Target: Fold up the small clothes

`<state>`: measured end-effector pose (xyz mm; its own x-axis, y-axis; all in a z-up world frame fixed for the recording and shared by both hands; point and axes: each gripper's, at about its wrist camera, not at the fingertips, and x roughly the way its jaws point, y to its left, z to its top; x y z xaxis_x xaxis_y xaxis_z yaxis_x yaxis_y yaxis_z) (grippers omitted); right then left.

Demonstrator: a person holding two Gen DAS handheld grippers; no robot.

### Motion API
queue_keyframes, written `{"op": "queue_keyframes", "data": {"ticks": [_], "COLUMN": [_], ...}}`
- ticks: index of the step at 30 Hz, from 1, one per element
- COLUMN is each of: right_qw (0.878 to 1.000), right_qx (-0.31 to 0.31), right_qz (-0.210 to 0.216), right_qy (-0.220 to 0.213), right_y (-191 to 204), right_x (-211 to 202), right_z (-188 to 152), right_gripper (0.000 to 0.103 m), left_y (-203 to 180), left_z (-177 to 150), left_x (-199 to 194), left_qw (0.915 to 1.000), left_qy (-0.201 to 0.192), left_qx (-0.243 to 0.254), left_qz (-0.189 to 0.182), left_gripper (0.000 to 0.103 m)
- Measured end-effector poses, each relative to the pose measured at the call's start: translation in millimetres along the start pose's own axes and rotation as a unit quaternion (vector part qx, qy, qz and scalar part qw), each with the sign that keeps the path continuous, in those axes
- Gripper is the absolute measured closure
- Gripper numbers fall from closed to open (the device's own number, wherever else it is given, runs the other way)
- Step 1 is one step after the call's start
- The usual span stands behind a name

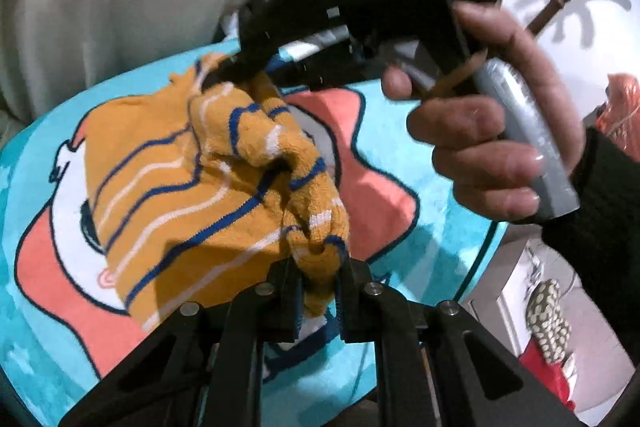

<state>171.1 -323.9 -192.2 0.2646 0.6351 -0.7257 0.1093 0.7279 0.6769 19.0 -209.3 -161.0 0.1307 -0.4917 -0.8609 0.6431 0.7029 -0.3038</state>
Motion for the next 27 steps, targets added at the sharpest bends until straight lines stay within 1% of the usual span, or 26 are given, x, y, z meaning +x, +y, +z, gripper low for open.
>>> {"op": "queue_keyframes", "data": {"ticks": [1,4,5,6,7,8,9,10,11,12,13,14,15,16,17,18,20,21,22,24,25,26,27], "right_qw": [1.000,0.997,0.995,0.993,0.992,0.993,0.994,0.994,0.995,0.996,0.997,0.997,0.997,0.998,0.998,0.997,0.995,0.995,0.995,0.995,0.994,0.992,0.989], "right_qx": [-0.010,-0.075,-0.099,-0.108,-0.110,-0.104,-0.090,-0.070,-0.043,-0.019,-0.003,0.007,0.013,0.017,0.019,0.017,0.010,0.010,0.010,0.014,0.017,0.018,0.021], "right_qz": [-0.002,-0.014,-0.022,-0.035,-0.053,-0.058,-0.066,-0.079,-0.078,-0.073,-0.070,-0.072,-0.072,-0.066,-0.052,-0.052,-0.074,-0.078,-0.078,-0.083,-0.092,-0.113,-0.135], "right_qy": [-0.004,-0.021,-0.023,-0.021,-0.012,-0.004,0.009,0.024,0.033,0.037,0.035,0.022,0.001,-0.014,-0.036,-0.049,-0.065,-0.066,-0.063,-0.054,-0.051,-0.051,-0.049], "right_y": [3.8,26.9,33.5,33.8,26.8,16.7,-1.1,-22.6,-40.7,-56.3,-66.3,-70.8,-70.0,-67.0,-60.8,-54.8,-42.3,-39.4,-36.2,-35.3,-38.7,-41.3,-43.4], "right_x": [-2.0,-12.4,-13.5,-10.4,-2.3,3.9,13.4,22.8,32.4,36.9,36.5,30.9,18.9,8.3,-7.8,-18.6,-35.4,-37.7,-37.7,-32.9,-30.5,-22.8,-16.6], "right_z": [-0.6,-3.6,-2.9,-2.2,-0.7,0.6,1.9,1.7,1.7,-0.8,-3.9,-7.8,-12.8,-16.9,-24.8,-31.3,-49.5,-58.0,-67.1,-86.9,-93.3,-100.1,-103.2], "right_gripper": [0.089,0.089,0.089,0.089,0.088,0.088,0.088,0.083,0.080,0.071,0.057,0.052,0.050,0.047,0.043,0.037,0.033,0.033,0.033,0.033,0.033,0.033,0.035], "left_y": [-1.0,7.3,11.6,10.2,5.3,5.6,7.8,10.2,13.5,16.2,20.0,25.5,36.3,45.3,56.2,66.5,86.0,97.8,104.5,125.5,130.1,132.6,132.8], "left_z": [0.3,3.6,6.4,8.3,10.6,8.6,5.9,2.7,-1.9,-5.9,-10.4,-14.4,-20.8,-25.1,-29.9,-34.1,-38.7,-42.5,-43.1,-50.2,-54.8,-58.1,-60.0], "left_x": [-3.2,-10.5,-3.6,4.1,20.2,33.1,45.9,50.8,49.2,43.9,33.9,24.0,9.6,0.8,-8.4,-14.5,-20.1,-20.5,-18.9,-11.7,-9.9,-7.1,-6.0], "left_qw": [1.0000,0.9997,0.9997,0.9998,0.9998,0.9997,0.9991,0.9981,0.9970,0.9969,0.9969,0.9966,0.9959,0.9953,0.9947,0.9943,0.9921,0.9890,0.9861,0.9769,0.9744,0.9737,0.9754], "left_qy": [-0.006,-0.017,-0.015,-0.009,0.002,0.014,0.033,0.046,0.049,0.046,0.043,0.040,0.032,0.024,0.015,0.013,0.015,0.015,0.018,0.025,0.023,0.019,0.017], "left_qx": [0.000,-0.011,-0.014,-0.018,-0.019,-0.017,-0.023,-0.029,-0.036,-0.035,-0.033,-0.038,-0.055,-0.070,-0.086,-0.097,-0.124,-0.147,-0.165,-0.212,-0.223,-0.227,-0.218], "left_qz": [-0.002,-0.010,-0.009,-0.005,0.000,-0.001,-0.012,-0.031,-0.048,-0.053,-0.058,-0.061,-0.065,-0.062,-0.054,-0.043,-0.010,0.002,0.007,0.014,0.010,0.010,0.023], "left_gripper": [0.091,0.091,0.091,0.090,0.088,0.086,0.084,0.081,0.079,0.078,0.072,0.057,0.047,0.033,0.032,0.032,0.032,0.032,0.032,0.032,0.032,0.032,0.031]}}
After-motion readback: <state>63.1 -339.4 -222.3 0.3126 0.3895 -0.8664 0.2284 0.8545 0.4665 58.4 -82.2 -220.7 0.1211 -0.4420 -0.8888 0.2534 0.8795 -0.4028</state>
